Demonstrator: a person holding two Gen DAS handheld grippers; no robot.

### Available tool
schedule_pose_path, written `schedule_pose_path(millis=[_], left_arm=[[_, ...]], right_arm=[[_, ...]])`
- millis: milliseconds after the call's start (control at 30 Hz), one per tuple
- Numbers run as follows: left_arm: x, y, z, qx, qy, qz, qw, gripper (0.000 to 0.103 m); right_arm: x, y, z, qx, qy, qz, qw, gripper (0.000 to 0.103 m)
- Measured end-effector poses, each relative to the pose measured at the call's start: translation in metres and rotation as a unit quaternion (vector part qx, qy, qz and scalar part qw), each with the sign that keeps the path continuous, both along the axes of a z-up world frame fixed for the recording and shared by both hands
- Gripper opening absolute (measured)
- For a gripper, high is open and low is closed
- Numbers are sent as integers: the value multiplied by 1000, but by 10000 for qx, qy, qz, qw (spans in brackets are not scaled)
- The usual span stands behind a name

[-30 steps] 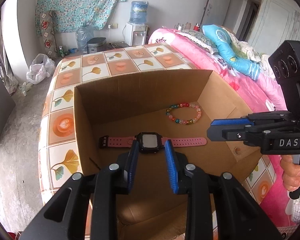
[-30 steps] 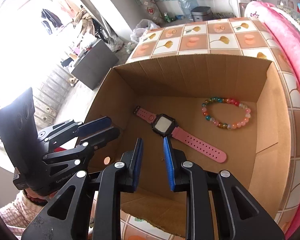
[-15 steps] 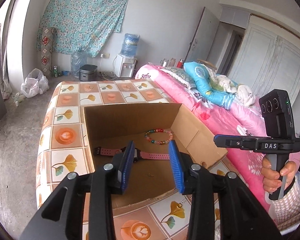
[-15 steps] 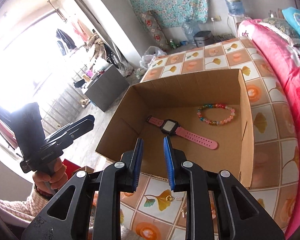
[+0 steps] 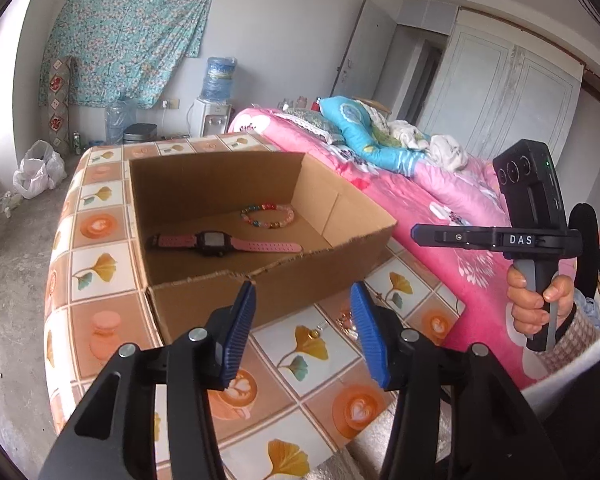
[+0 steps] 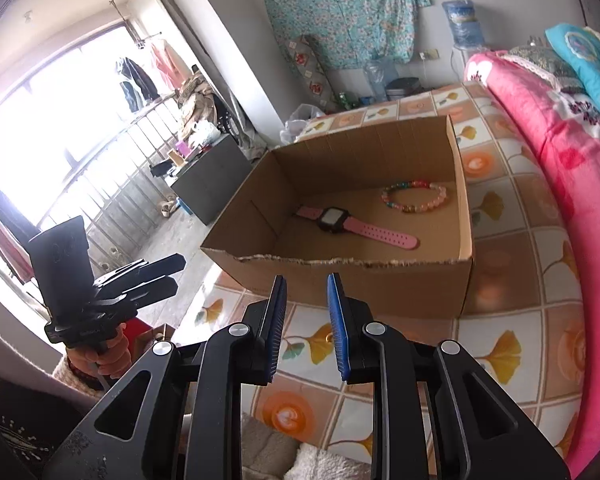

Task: Organize jewelry
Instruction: 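Withdraw the right gripper from the box toward the charms on the table, then grasp the small gold ring with the left gripper while the right gripper grasps a gold chain earring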

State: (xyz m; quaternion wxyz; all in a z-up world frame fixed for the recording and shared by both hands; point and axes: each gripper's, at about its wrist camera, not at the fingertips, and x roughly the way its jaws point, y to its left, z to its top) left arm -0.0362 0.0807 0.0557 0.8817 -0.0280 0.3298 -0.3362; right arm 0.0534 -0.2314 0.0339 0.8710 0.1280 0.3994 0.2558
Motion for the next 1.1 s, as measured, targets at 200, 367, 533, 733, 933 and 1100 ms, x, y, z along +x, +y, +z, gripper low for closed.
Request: schedule_pose_path(millis=[200,367,533,733,933,1100], left_arm=[[-6,-34,-43,808,80,-54,9967,48],[2,-59,-76,1241,118,-44,9922,48],[11,-79,-101,1471,205,-84,9889,48],[19,-96,-111,1569,164,-214,9872,47],[31,-113,-120,1792,176,-252,9833,33],[37,-124,-120,1975,82,-314,9798,25]], right_arm=[[-3,20,-46,-177,609,61,9980,20],[-7,43,-76,-707,844,112,9939,15],[-6,46,-98,-1030,1079,-24,9888,10],[-1,39,-107,-1043,1119,-210,9880,8],[5,30,-108,-914,1106,-359,9890,7],[3,27,-107,-811,1118,-368,9897,6]])
